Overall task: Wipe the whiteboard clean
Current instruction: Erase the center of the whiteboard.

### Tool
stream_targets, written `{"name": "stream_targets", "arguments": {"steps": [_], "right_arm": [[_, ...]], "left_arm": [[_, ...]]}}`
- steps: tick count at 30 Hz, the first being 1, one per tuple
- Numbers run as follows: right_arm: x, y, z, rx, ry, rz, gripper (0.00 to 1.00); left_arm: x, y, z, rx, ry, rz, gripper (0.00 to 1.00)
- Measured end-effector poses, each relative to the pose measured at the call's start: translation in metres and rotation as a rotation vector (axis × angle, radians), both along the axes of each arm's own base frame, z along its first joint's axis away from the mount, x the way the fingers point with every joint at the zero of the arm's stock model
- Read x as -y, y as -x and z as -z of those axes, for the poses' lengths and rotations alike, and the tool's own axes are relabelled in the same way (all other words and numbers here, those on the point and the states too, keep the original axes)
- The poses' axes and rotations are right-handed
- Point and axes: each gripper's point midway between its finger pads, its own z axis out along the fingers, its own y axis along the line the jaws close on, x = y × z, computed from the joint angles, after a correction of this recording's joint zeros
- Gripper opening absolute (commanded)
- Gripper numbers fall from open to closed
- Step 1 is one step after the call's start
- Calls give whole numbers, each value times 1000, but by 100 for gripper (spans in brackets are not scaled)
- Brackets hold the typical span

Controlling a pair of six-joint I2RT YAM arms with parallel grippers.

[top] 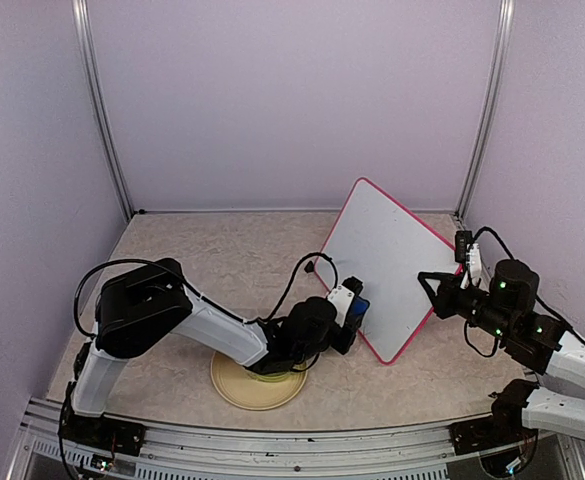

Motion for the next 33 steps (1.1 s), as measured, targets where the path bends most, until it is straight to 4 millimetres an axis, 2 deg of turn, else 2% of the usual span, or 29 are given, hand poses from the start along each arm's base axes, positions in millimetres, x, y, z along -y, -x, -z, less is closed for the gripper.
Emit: {"name": "stream_targets", "arguments": {"steps": [12,27,33], "right_arm": [[0,0,0,0,-1,-1,0],[-1,0,-1,6,2,-5,0],[-1,0,-1,5,2,-6,0]], "left_arm": [[8,15,0,-10,15,35,0],[32,61,-4,-12,50,136,0],[36,69,-5,-11,60,167,0]]}}
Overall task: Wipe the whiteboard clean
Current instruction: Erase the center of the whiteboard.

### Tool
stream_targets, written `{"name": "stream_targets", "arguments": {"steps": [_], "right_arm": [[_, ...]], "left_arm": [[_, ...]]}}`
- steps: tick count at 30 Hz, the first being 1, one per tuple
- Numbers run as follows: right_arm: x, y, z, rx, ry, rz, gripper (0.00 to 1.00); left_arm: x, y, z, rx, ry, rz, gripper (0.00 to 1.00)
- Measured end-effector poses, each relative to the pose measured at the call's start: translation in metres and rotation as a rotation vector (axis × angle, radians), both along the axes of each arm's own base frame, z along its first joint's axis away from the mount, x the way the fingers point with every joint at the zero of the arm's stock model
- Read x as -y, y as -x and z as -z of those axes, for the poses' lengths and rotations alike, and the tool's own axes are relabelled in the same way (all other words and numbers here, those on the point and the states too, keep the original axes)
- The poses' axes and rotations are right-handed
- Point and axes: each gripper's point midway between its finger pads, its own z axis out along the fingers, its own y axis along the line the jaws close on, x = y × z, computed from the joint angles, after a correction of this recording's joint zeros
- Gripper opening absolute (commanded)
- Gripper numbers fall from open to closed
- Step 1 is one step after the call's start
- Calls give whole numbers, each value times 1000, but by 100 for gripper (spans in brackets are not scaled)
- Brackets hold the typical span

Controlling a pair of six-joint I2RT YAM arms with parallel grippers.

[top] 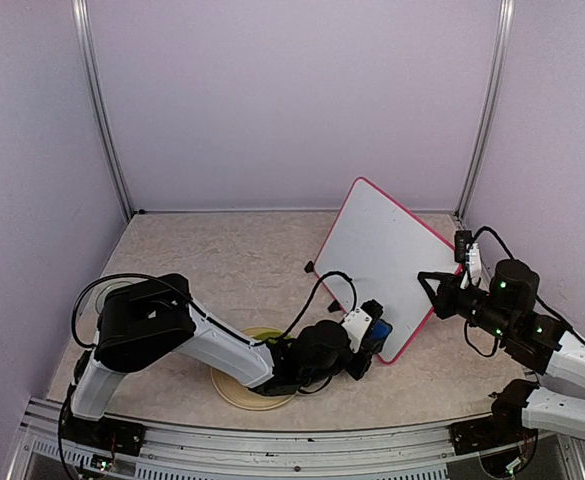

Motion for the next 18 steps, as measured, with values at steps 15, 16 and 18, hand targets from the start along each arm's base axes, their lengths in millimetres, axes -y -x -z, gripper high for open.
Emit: {"name": "stream_targets", "arguments": {"steps": [15,16,18], "right_arm": [[-2,0,1,-11,-9,-6,0],[-2,-1,1,-9,-11,-7,0],[-3,-1,1,-8,-13,-7,0]], "left_arm": [[-71,-115,14,-2,-80,-313,0],[-74,-122,13,-1,-83,-327,0],[-72,-126,9,4,-81,-331,0]]}}
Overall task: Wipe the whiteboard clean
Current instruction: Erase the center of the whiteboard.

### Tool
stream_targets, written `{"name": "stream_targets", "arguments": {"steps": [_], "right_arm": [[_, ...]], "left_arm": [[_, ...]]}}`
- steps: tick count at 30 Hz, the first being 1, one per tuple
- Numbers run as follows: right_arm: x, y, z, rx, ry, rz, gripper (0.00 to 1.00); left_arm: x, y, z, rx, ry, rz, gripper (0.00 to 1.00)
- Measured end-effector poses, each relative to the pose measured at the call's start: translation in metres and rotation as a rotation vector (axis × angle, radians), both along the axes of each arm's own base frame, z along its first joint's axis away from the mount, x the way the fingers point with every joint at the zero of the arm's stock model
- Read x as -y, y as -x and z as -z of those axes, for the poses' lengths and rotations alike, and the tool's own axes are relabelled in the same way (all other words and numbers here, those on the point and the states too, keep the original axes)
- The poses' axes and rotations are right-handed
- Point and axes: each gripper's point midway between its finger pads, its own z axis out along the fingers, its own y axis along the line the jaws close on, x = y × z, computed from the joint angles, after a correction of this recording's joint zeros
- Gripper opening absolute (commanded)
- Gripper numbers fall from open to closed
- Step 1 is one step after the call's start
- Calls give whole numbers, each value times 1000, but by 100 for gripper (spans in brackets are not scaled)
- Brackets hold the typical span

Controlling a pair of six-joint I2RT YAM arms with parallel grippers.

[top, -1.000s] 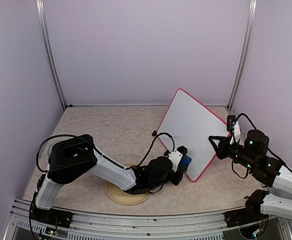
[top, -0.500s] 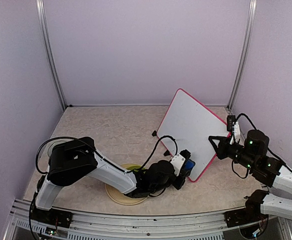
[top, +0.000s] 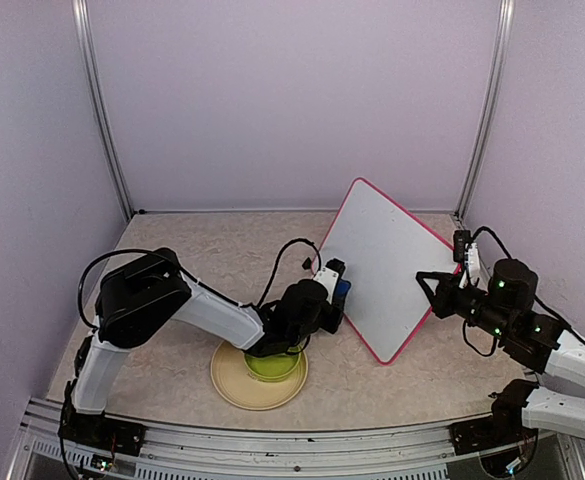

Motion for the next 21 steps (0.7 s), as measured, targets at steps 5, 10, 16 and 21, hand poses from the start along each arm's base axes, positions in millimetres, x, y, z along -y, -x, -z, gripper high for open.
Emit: {"name": "stream_targets", "arguments": {"steps": [5,10,16,21], "right_arm": [[0,0,0,0,-1,1,0],[1,-1,-1,3,2,4,0],[4,-2,-1,13,13,14,0],[4,-2,-2,18,16,14,0]], "left_arm": [[15,16,-7,22,5,45,0],[31,41,-10,49,9,101,0],[43,58,-5,56,13,124,0],[50,71,-5,55,13,150,0]]}}
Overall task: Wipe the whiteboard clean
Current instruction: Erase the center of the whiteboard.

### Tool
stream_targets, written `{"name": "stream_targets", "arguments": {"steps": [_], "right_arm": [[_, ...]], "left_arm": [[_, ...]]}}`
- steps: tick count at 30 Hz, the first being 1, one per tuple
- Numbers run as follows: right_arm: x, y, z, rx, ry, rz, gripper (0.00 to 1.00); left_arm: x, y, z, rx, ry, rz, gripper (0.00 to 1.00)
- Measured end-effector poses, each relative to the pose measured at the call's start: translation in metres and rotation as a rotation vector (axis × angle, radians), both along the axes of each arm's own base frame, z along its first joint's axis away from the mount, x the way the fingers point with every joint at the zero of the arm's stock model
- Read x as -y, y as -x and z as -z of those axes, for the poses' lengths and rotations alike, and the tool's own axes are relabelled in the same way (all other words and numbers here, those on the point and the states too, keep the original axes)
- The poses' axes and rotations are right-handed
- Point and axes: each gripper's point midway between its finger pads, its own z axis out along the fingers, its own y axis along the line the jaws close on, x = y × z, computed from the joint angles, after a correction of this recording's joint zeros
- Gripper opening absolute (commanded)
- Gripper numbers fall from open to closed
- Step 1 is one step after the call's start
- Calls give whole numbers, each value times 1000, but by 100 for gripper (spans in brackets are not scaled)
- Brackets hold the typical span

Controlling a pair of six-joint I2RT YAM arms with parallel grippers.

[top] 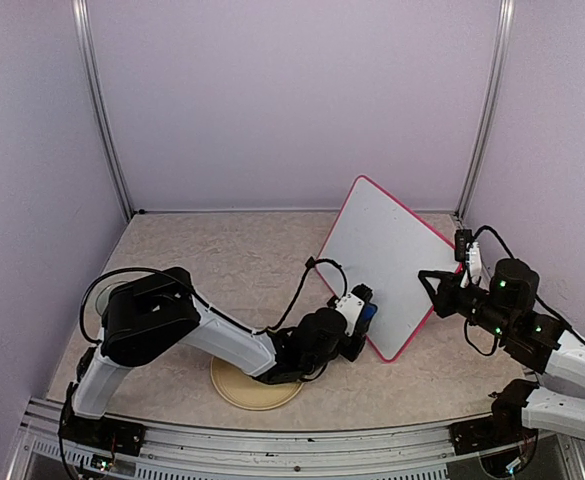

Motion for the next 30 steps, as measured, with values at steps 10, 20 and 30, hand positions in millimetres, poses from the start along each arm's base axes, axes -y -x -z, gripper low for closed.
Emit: {"name": "stream_targets", "arguments": {"steps": [10,20,30], "right_arm": [[0,0,0,8,12,-4,0],[0,0,0,10,18,-7,0],[1,-5,1,7,10,15,0]], "left_arm": [[24,47,0,-8,5,116,0],[22,42,0,-11,-1,113,0],[-18,-59,-1,-15,-30,-99,0]]}}
